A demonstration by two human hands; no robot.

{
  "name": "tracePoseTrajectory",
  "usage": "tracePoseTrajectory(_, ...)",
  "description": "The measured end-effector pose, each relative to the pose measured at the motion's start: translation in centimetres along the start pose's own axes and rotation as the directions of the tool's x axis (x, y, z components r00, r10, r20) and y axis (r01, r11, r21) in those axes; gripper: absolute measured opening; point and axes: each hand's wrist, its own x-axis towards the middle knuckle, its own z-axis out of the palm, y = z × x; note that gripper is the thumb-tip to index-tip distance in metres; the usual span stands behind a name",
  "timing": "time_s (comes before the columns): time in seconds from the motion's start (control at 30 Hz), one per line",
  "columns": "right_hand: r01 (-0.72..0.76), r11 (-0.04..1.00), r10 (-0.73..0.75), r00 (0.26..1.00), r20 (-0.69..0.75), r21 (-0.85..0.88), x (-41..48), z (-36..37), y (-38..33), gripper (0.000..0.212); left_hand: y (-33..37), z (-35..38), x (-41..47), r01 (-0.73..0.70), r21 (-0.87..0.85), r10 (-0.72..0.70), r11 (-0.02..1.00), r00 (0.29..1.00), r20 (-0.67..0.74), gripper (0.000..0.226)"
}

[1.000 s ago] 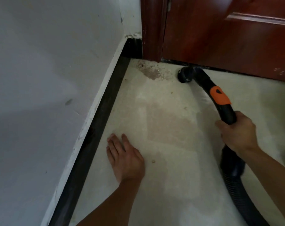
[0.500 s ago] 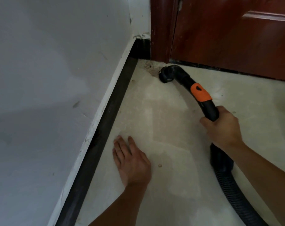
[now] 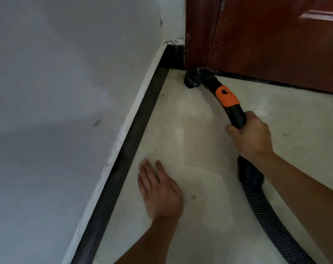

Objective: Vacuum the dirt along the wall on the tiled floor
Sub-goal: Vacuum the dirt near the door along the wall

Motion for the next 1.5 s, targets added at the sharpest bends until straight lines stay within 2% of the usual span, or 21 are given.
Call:
tracePoseTrajectory(0.4, 0.047, 0.998, -0.046, 0.998, 0.04, -0.036, 2.2, 3.3, -4.4, 0.035, -0.1, 0.2, 0.0, -0.001, 0.002, 0.001, 1.0, 1.0, 0.016, 0.059)
tracePoseTrajectory(0.63, 0.034, 0.995, -0.05, 0.98, 0.193, 0.089, 1.0, 2.2, -4.5, 0.026, -0.4, 0.2, 0.0, -0.008, 0.014, 0.008, 1.0, 1.0, 0.007, 0.057)
tracePoseTrajectory(0.77, 0.089, 0.995, -0.078, 0.974, 0.211, -0.041, -4.0, 1.2, -1.6, 0.025, -0.4, 0.2, 0.0, -0.001, 0.008, 0.001, 1.0, 1.0, -0.007, 0.057)
tracePoseTrajectory(0.87, 0.109, 0.976, -0.085, 0.988, 0.128, -0.188, -3.6, 0.0, -0.8, 0.026, -0.2, 0.2, 0.0, 0.001, 0.007, -0.001, 1.0, 1.0, 0.001, 0.056)
tracePoseTrajectory(1.0, 0.257, 0.877, -0.254, 0.965, 0.064, -0.407, -0.3, 0.0, -2.6, 0.031, -0.3, 0.3, 0.0, -0.009, 0.005, 0.009, 1.0, 1.0, -0.007, 0.057)
tracePoseTrajectory(1.07, 0.277, 0.843, -0.282, 0.958, 0.058, -0.461, 0.5, 0.2, -3.0, 0.031, -0.3, 0.2, -0.1, -0.003, 0.001, 0.003, 1.0, 1.0, -0.002, 0.057)
tracePoseTrajectory(1.23, 0.21, 0.839, -0.24, 0.971, 0.004, -0.502, 0.2, -1.8, -0.5, 0.035, -0.4, 0.3, 0.1, 0.0, 0.018, 0.0, 1.0, 1.0, 0.011, 0.057)
tracePoseTrajectory(1.4, 0.026, 0.903, -0.079, 0.991, -0.108, -0.43, -1.7, -4.8, 3.6, 0.04, -0.4, 0.4, 0.0, -0.007, 0.026, 0.007, 1.0, 1.0, 0.008, 0.057)
tracePoseTrajectory(1.5, -0.015, 0.911, -0.04, 0.992, -0.123, -0.411, -2.4, -5.0, 4.1, 0.041, -0.4, 0.4, 0.0, 0.001, 0.02, -0.001, 1.0, 1.0, 0.008, 0.057)
